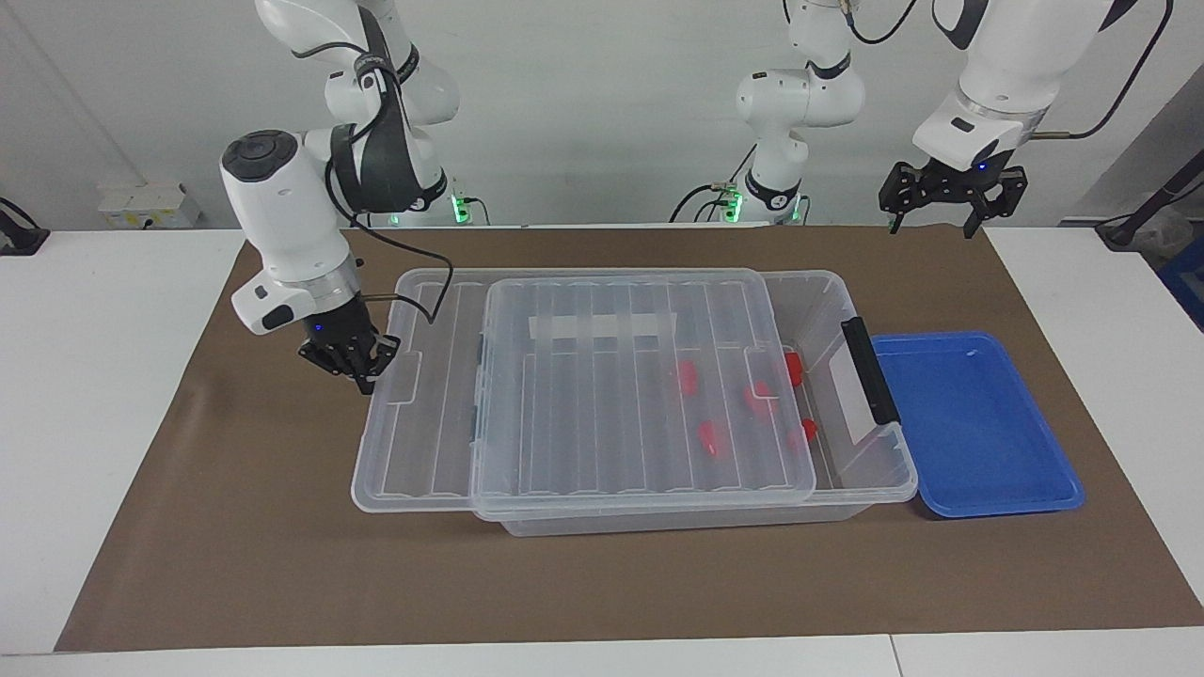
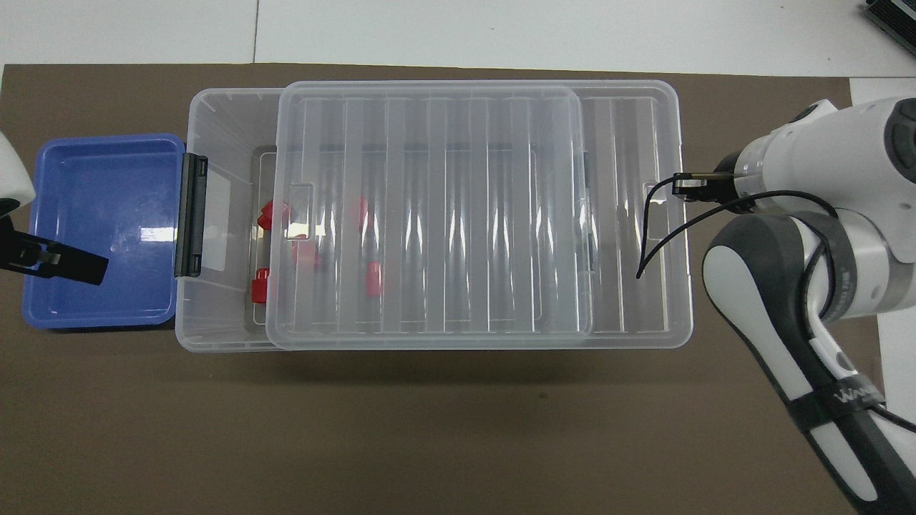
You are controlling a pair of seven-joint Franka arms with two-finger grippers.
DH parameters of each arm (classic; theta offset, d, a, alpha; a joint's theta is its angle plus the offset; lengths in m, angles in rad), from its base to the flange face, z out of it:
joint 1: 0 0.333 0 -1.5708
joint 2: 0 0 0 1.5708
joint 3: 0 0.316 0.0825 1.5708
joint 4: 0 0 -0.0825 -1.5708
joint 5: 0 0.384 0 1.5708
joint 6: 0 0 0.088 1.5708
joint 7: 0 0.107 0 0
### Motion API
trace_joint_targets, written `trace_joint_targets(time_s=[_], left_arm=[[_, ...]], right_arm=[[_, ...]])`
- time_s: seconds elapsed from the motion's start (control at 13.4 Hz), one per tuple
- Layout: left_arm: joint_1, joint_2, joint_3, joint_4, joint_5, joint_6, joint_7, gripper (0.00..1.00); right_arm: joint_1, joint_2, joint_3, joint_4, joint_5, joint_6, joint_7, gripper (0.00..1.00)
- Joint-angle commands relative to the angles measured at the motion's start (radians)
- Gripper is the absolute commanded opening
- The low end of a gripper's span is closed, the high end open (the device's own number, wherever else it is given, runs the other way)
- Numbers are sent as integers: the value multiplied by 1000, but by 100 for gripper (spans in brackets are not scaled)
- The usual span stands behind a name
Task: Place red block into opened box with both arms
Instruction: 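Slide the clear lid closed over the box with the right gripper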
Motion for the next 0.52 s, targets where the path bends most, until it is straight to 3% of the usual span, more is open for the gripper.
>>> trace_joint_targets(time_s=[0.0,0.45], left_arm=[[5,-21,3,-27,-18,20,6,100],[5,-21,3,-27,-16,20,6,100]], right_arm=[[44,-4,3,-4,26,-2,-19,0],[124,-5,3,-10,40,4,4,0]])
